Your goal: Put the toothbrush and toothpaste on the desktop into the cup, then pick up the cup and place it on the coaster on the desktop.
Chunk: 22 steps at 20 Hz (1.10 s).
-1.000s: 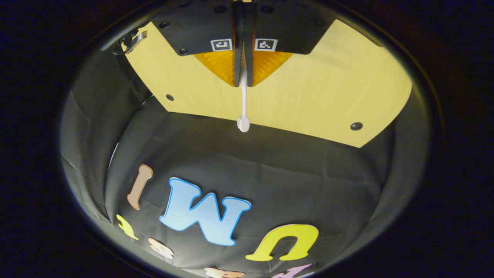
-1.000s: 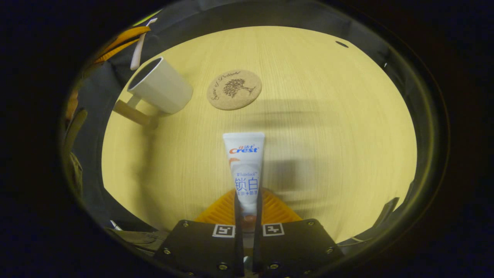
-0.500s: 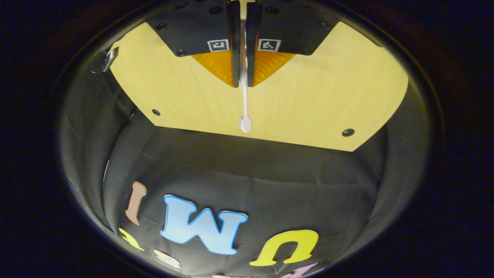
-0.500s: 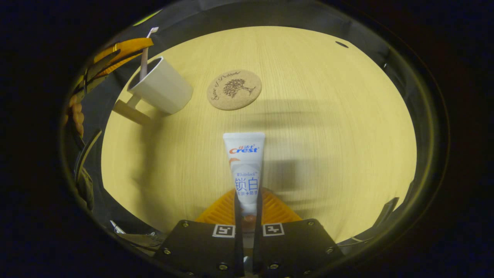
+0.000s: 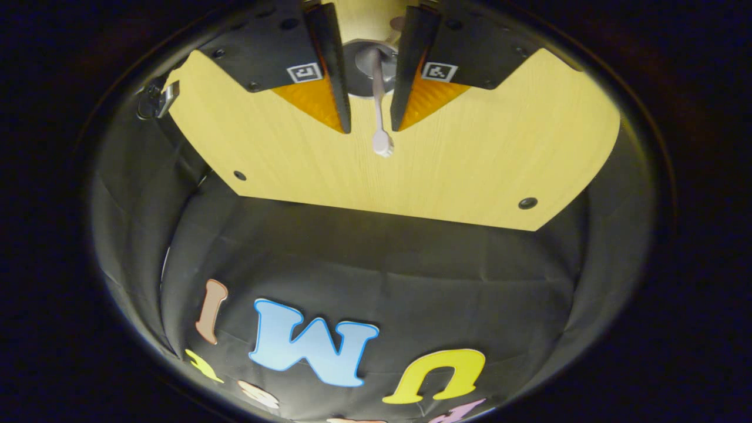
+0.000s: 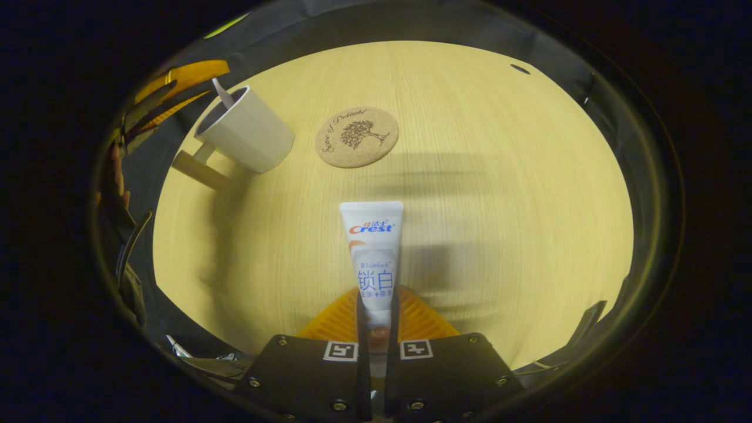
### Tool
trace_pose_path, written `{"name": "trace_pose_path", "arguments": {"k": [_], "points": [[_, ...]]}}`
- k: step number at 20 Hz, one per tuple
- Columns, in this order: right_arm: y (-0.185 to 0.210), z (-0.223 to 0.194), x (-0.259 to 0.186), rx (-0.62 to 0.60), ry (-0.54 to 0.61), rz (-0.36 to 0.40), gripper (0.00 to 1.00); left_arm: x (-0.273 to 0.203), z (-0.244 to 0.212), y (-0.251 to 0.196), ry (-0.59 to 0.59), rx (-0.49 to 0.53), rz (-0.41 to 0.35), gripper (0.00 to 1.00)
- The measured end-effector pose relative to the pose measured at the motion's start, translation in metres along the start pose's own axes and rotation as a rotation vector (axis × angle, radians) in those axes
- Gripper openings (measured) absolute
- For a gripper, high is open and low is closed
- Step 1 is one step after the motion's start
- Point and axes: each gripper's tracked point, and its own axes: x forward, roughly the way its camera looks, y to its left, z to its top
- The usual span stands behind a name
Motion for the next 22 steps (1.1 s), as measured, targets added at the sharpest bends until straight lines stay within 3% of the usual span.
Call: {"name": "trace_pose_path", "arguments": {"k": [2, 5, 13, 22], "points": [[0.000, 0.000, 0.000, 0.002, -0.005, -0.001, 0.12, -0.007, 0.000, 0.002, -0.006, 0.008, 0.010, 0.68], [0.000, 0.000, 0.000, 0.017, -0.017, 0.005, 0.12, -0.021, 0.003, 0.006, -0.019, 0.009, 0.021, 0.87], [-0.002, 0.011, -0.010, 0.191, -0.020, 0.070, 0.12, -0.073, 0.000, 0.066, -0.031, -0.025, 0.119, 0.87], [0.058, 0.143, -0.058, 0.261, -0.251, 0.218, 0.12, -0.134, -0.018, 0.151, -0.002, -0.078, 0.263, 0.88]]}}
